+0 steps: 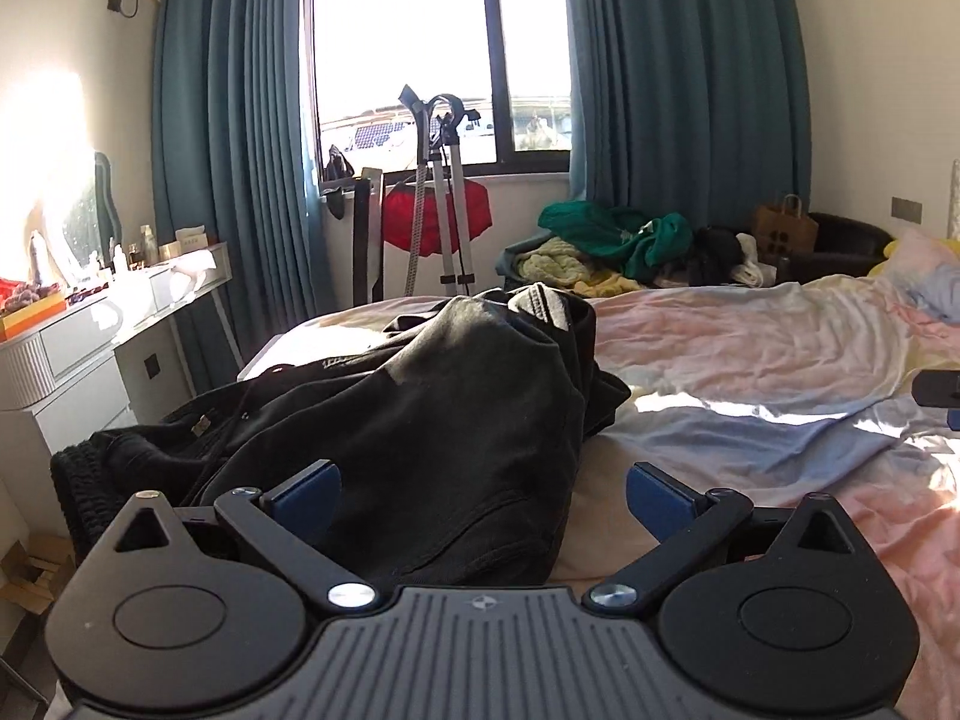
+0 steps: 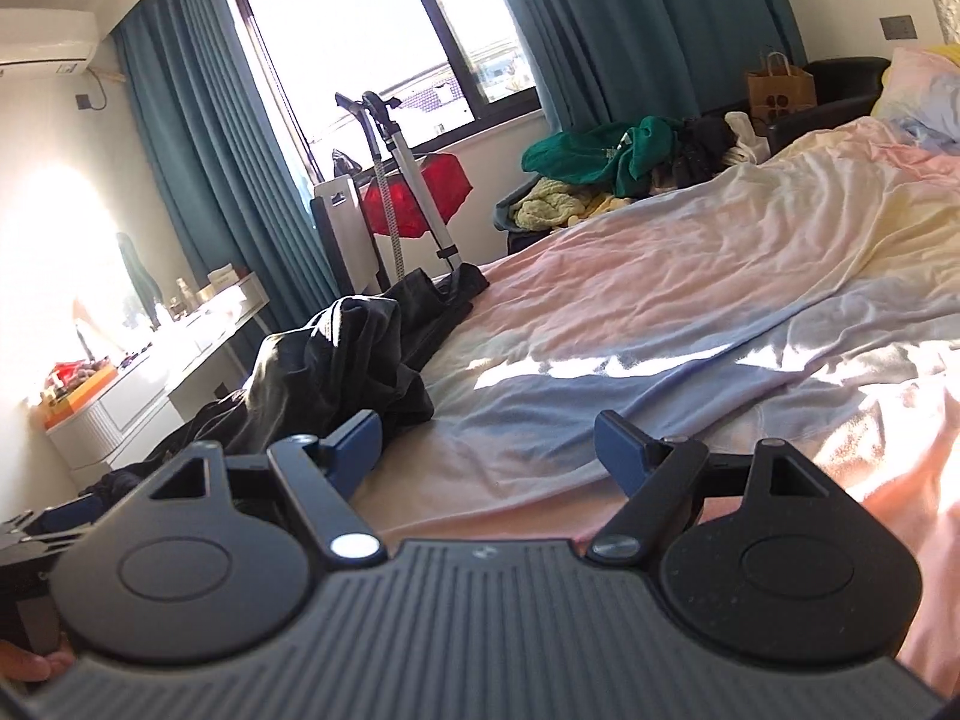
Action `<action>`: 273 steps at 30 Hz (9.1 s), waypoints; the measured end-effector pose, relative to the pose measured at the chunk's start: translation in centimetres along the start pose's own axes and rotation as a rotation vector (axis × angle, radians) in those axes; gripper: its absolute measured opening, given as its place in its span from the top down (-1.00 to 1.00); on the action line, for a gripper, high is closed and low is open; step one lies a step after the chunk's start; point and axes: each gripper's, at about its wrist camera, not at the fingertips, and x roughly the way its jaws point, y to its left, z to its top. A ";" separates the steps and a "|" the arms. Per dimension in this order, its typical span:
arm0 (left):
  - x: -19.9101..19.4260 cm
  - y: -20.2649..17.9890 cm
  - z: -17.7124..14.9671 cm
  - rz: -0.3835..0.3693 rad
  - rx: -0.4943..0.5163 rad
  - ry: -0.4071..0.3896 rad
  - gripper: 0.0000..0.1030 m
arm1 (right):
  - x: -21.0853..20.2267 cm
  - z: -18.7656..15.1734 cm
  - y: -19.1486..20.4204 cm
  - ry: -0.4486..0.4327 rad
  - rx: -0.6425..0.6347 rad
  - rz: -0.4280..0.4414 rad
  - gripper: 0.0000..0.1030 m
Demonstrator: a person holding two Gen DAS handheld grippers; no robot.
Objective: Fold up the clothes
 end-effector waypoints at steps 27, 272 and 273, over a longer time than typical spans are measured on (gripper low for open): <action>18.2 -8.4 8.7 -0.037 0.131 -0.047 0.90 | 10.2 -1.7 -6.9 0.164 0.229 -0.103 -0.56; -4.3 2.9 0.0 -0.006 -0.280 0.054 -0.99 | 1.6 2.2 0.3 -0.033 -0.116 0.034 -0.59; -3.3 2.2 0.0 -0.018 -0.273 0.054 -0.99 | 1.8 2.0 0.3 -0.034 -0.120 0.034 -0.59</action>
